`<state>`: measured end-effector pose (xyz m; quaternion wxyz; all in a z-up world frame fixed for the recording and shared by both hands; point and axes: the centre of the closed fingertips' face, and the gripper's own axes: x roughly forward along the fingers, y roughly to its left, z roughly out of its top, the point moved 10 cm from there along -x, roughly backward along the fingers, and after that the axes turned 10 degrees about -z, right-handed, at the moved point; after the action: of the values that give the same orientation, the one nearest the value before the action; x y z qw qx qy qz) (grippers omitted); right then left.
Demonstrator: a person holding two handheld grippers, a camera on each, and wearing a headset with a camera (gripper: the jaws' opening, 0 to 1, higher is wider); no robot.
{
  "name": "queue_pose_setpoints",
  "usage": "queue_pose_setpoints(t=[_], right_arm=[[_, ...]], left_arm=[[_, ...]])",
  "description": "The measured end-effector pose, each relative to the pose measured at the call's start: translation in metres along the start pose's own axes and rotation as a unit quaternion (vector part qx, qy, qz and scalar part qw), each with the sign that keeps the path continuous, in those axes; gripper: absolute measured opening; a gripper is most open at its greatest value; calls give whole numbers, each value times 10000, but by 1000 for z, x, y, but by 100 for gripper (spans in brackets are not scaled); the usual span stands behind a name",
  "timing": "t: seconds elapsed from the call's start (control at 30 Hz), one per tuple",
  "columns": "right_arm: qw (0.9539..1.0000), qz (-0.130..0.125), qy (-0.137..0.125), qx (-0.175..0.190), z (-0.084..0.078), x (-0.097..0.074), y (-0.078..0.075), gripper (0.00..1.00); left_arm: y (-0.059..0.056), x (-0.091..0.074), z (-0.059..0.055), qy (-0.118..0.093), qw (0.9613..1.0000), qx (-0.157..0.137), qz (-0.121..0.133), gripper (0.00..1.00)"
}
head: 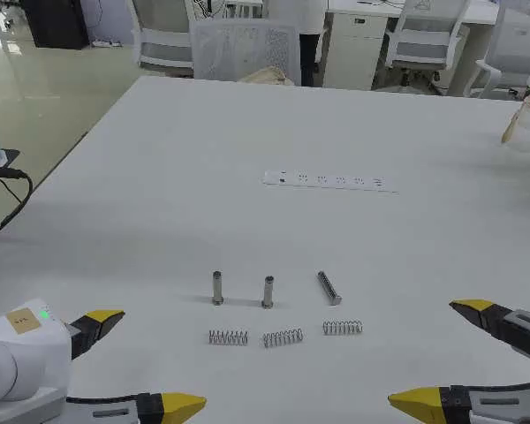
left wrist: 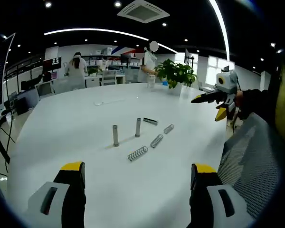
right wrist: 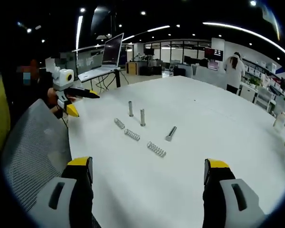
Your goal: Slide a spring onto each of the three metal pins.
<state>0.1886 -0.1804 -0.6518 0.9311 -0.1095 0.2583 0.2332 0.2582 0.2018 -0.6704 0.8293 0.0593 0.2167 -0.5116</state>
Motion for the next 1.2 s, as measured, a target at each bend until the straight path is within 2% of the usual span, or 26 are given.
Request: queue_pose_setpoints(t=[1.2], right_arm=[[10000,-9,49,73,-2,-1,1,93]], left_arm=[[0,3,1,-39,10000,-4,-35,87]])
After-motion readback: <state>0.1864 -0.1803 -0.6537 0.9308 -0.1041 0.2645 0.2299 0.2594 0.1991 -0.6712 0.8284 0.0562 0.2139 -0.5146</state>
